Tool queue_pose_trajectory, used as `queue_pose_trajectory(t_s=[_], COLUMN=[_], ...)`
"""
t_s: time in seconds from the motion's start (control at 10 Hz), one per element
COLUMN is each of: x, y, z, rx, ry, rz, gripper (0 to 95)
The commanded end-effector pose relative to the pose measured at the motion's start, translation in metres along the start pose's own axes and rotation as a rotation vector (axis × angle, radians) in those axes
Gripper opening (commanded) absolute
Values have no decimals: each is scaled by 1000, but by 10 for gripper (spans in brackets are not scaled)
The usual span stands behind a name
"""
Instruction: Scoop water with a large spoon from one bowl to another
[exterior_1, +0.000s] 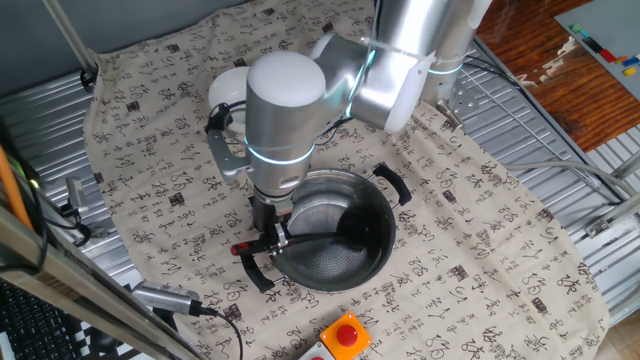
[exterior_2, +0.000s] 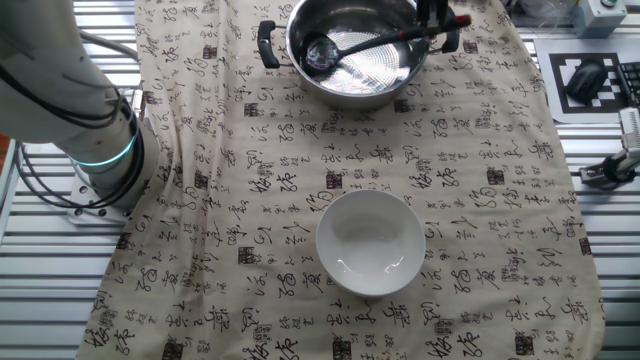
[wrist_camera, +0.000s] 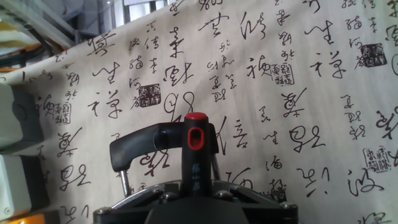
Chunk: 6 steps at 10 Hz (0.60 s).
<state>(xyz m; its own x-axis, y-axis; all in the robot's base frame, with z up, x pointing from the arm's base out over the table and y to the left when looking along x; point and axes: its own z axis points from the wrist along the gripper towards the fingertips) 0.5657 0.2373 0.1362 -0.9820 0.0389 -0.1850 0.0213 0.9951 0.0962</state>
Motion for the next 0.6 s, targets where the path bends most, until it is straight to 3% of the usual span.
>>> queue_pose_trajectory(t_s=[0.1, 0.6], x=[-4, -8], y=[5, 7], z=[-7, -10], rx=[-9, -23], ry=[14, 78], rz=[-10, -53], gripper=[0, 0])
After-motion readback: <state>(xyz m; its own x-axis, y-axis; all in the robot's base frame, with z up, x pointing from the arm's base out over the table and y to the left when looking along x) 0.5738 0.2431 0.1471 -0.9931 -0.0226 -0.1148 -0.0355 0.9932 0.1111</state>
